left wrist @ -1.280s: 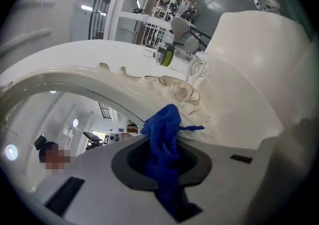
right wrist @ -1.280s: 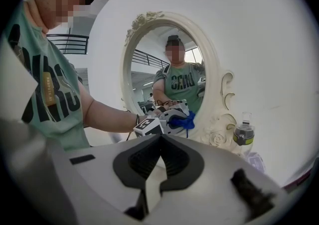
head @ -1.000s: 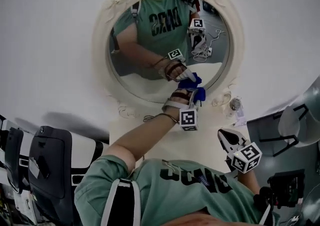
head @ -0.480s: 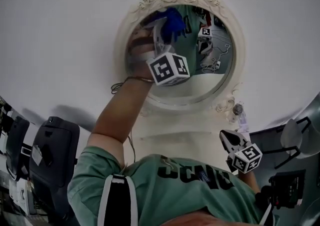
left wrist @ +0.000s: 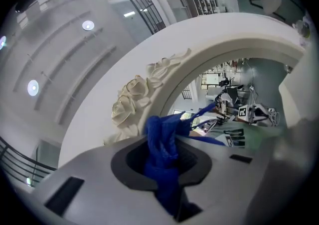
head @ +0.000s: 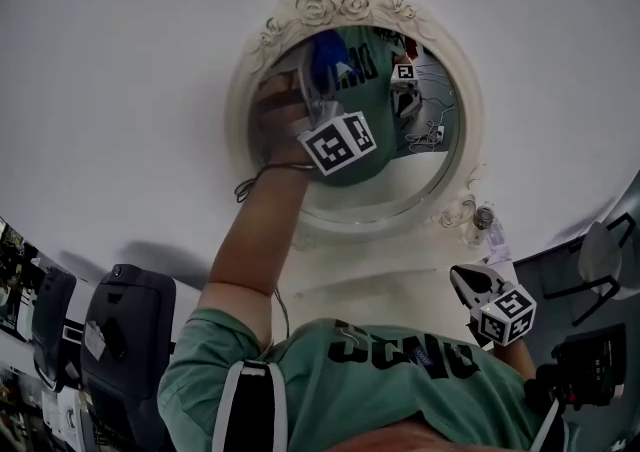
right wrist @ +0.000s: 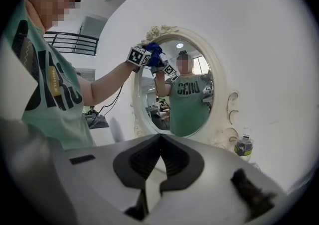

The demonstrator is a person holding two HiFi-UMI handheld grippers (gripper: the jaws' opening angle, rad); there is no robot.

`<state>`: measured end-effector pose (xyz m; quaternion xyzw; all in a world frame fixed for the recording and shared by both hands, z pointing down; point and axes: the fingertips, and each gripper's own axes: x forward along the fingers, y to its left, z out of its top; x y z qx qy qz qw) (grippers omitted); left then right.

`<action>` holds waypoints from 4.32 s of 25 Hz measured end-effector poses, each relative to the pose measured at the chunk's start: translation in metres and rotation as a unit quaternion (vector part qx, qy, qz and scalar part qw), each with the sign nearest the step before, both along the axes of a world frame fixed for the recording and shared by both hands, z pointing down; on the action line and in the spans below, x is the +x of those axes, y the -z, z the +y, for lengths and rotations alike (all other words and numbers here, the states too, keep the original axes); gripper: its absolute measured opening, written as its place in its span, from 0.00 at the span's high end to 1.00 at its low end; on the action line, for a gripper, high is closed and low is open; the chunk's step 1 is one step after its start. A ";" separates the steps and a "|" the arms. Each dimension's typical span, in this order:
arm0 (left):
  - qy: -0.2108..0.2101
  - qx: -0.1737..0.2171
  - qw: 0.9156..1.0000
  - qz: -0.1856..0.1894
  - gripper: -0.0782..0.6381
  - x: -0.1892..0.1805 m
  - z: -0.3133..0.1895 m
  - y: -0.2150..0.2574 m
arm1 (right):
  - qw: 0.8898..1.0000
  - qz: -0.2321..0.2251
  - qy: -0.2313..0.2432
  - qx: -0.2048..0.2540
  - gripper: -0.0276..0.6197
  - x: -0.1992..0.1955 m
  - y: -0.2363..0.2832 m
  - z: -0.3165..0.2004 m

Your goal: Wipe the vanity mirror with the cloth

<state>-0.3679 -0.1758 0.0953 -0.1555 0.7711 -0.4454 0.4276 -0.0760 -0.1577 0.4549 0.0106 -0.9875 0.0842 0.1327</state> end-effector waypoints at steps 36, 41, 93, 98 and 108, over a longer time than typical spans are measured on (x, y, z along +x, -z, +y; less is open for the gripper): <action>-0.183 -0.425 0.861 0.213 0.80 0.129 -0.121 -0.484 | 0.999 0.027 -0.035 -0.018 0.95 0.021 -0.031 -0.010; -0.177 -0.344 0.896 0.218 0.79 0.106 -0.096 -0.402 | 0.999 0.011 -0.043 0.003 0.95 0.037 -0.010 -0.009; -0.164 -0.384 0.897 0.147 0.79 0.139 -0.143 -0.412 | 0.996 0.021 -0.084 0.026 0.95 0.061 -0.005 -0.040; -0.195 -0.322 0.901 0.214 0.79 0.133 -0.104 -0.362 | 0.996 0.021 -0.082 0.022 0.95 0.067 -0.005 -0.025; -0.154 -0.019 0.965 0.210 0.79 0.021 -0.013 -0.071 | 0.999 -0.015 -0.025 0.042 0.95 0.039 0.020 -0.035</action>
